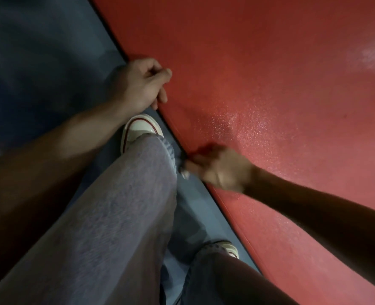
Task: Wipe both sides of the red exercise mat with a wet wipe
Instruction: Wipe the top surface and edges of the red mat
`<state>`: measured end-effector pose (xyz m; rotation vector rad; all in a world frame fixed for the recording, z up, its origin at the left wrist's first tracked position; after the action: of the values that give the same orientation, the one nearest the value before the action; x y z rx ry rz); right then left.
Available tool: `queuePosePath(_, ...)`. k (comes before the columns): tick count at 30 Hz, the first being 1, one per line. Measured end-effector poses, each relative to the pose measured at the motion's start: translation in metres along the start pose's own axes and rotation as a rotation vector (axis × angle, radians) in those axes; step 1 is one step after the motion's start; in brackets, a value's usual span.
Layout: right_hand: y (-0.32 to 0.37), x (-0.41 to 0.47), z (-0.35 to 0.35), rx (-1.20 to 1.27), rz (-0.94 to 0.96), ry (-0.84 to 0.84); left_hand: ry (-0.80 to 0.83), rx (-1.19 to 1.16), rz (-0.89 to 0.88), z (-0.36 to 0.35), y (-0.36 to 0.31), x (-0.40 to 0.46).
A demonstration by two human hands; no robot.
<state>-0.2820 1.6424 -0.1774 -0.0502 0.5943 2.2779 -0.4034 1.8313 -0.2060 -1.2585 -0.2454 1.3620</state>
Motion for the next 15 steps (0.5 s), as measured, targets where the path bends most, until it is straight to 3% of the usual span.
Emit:
queuePosePath(4,-0.056,0.086,0.057,-0.008,-0.294,-0.289,-0.024,0.021,-0.001,0.001,0.002,-0.004)
queuePosePath(7,-0.047,0.066,0.043,0.026,-0.244,-0.219,-0.031,0.064,-0.028,-0.002,-0.001,-0.006)
queuePosePath(11,-0.007,-0.024,0.008,0.126,-0.038,0.045,-0.045,0.117,-0.025,-0.001,0.000,-0.004)
queuePosePath(13,-0.011,-0.026,0.002,0.077,-0.046,0.044,-0.060,0.193,-0.031,-0.001,-0.002,-0.005)
queuePosePath(15,-0.031,0.005,0.019,0.002,-0.184,-0.119,-0.080,0.233,-0.045,-0.001,-0.005,-0.006)
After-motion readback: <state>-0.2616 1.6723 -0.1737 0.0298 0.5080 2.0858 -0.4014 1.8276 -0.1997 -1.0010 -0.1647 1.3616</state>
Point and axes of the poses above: each hand's wrist, its own x-axis towards the middle knuckle, its own z-axis out of the back of the hand, y = z × x, the point moved 8 cm from there along x, towards the middle knuckle, and after that the axes turned 6 degrees about -z, right-handed, at the moved point
